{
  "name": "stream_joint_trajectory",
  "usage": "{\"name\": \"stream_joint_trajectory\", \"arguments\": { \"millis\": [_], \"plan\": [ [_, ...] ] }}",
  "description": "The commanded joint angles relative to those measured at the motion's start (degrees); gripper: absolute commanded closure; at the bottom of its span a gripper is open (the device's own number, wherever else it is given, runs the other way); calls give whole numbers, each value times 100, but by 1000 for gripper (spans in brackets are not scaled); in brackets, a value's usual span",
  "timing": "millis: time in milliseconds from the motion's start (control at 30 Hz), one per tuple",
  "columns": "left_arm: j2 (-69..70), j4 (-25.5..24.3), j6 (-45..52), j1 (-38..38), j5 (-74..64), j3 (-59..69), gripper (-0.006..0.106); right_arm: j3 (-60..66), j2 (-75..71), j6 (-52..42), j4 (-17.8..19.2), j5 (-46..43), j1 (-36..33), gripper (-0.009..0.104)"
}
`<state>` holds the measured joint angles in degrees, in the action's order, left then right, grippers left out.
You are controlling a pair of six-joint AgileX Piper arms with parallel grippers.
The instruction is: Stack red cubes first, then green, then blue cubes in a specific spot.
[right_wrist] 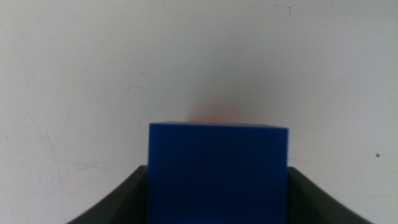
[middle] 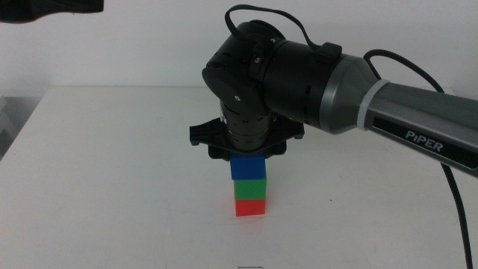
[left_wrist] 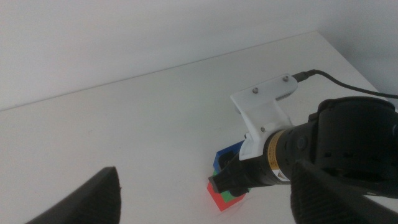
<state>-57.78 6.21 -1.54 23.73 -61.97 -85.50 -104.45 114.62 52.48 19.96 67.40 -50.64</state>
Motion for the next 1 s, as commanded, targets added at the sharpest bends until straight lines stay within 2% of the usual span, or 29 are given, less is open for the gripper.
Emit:
{"name": "stream_joint_trajectory", "arguments": {
  "millis": [0, 100, 233, 400, 567, 633, 867, 967],
  "plan": [
    [50, 49, -2, 9, 415, -122, 7, -180, -286, -36, 186, -2, 9, 36],
    [50, 49, -2, 9, 415, -122, 7, -180, -292, -36, 292, 36, 9, 18],
    [50, 49, -2, 9, 415, -122, 7, -298, -489, -104, 355, 257, 9, 2],
    [50, 49, -2, 9, 415, -122, 7, -640, -1131, -326, 379, 324, 2, 1],
    [50, 49, -2, 9, 415, -122, 7, -624, -1968, -703, 877, 501, 56, 1],
    [50, 49, -2, 9, 415, -122, 7, -624, -2329, -926, 933, 660, 181, 1],
    [50, 49, -2, 9, 415, -122, 7, 61, -3794, -2302, 1061, 502, 842, 1],
    [50, 49, -2, 9, 415, -122, 7, 606, -4579, -2739, 859, 200, 1448, 1]
  ]
}}
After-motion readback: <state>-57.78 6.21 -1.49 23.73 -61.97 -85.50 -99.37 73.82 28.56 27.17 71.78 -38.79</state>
